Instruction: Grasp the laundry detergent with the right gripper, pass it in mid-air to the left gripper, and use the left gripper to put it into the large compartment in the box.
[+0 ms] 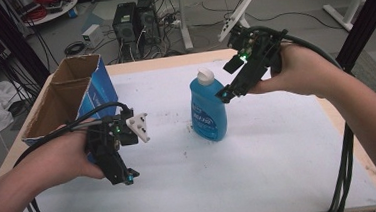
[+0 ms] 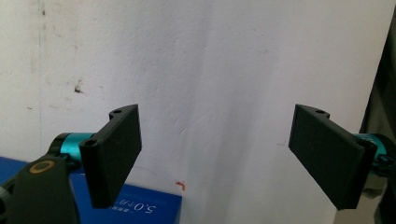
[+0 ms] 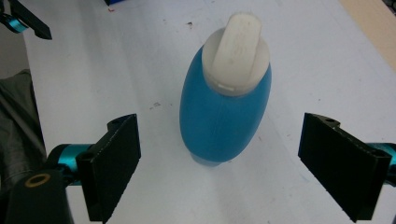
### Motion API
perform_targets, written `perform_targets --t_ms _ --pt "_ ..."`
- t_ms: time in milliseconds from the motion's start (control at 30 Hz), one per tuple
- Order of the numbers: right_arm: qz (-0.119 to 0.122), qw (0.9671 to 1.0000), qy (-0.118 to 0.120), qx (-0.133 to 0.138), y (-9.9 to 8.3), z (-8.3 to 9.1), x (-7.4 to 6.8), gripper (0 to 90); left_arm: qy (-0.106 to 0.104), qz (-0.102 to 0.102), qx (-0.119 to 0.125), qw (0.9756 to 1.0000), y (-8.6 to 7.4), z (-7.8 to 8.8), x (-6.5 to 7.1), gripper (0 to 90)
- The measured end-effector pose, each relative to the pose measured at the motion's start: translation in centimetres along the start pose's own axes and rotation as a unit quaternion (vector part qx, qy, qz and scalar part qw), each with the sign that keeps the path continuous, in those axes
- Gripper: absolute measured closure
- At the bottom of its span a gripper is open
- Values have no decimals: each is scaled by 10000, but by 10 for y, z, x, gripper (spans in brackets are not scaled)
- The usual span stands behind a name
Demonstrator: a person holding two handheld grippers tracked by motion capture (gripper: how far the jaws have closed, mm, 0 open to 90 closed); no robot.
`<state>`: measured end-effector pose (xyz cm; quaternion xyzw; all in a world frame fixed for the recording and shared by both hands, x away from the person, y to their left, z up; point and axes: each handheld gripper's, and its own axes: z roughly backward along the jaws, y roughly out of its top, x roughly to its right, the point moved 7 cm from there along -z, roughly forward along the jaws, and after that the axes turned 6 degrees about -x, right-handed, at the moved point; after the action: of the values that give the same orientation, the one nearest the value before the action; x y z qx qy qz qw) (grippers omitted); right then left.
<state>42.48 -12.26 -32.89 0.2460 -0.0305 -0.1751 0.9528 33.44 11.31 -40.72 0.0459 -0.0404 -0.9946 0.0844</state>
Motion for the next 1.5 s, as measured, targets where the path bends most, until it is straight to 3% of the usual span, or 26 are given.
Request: perform_targets --t_ms 433,900,1500 --pt "-197 9997 -13 143 -12 -23 -1 126 13 -12 6 10000 1 0 1 173" --pt "-319 9994 -74 60 -15 -49 -5 126 -5 28 20 10000 1 -2 2 173" --pt "-423 9989 -188 37 -15 -64 -6 127 -13 35 18 10000 -1 -2 3 173"
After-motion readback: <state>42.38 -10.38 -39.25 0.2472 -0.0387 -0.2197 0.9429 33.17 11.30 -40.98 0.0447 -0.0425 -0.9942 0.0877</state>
